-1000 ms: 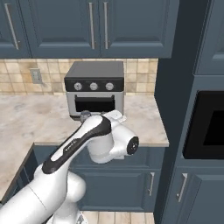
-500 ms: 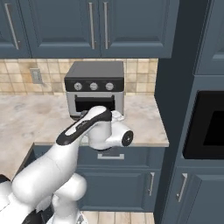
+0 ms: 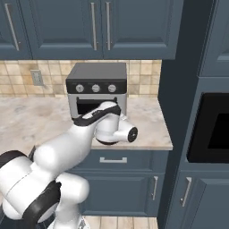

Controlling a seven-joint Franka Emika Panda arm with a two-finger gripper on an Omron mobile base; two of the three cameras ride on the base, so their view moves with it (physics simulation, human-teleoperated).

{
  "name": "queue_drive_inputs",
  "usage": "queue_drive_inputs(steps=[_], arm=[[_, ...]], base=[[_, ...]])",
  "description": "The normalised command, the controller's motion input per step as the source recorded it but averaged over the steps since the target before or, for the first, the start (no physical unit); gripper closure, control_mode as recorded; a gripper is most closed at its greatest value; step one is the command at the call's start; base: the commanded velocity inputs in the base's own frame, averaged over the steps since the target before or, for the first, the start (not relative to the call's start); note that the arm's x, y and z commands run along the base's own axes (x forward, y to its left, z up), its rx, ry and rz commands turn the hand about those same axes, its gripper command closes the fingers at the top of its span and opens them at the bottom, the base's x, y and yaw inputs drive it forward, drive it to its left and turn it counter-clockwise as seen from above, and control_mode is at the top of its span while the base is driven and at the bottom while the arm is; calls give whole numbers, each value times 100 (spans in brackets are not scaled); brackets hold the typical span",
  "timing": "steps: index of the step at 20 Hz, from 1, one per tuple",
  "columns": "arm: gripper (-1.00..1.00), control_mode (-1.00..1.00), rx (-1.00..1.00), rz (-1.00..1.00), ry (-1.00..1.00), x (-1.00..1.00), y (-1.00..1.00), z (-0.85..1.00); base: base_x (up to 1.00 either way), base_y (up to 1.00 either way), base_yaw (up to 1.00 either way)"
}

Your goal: Retrieve the wine glasses from the counter and place one next to each plate.

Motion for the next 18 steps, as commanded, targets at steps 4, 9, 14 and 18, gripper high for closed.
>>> queue_drive_inputs(steps=[4, 9, 14, 18], arm=[[-100, -100, 0, 23, -7, 16, -1, -24], [-100, -100, -1, 21, -12, 0, 0, -6], [-100, -100, 0, 12, -6, 0, 14, -4], [-100, -100, -1, 6, -1, 0, 24, -5]], base=[[0, 0, 0], [0, 0, 0], [0, 0, 0], [0, 0, 0]])
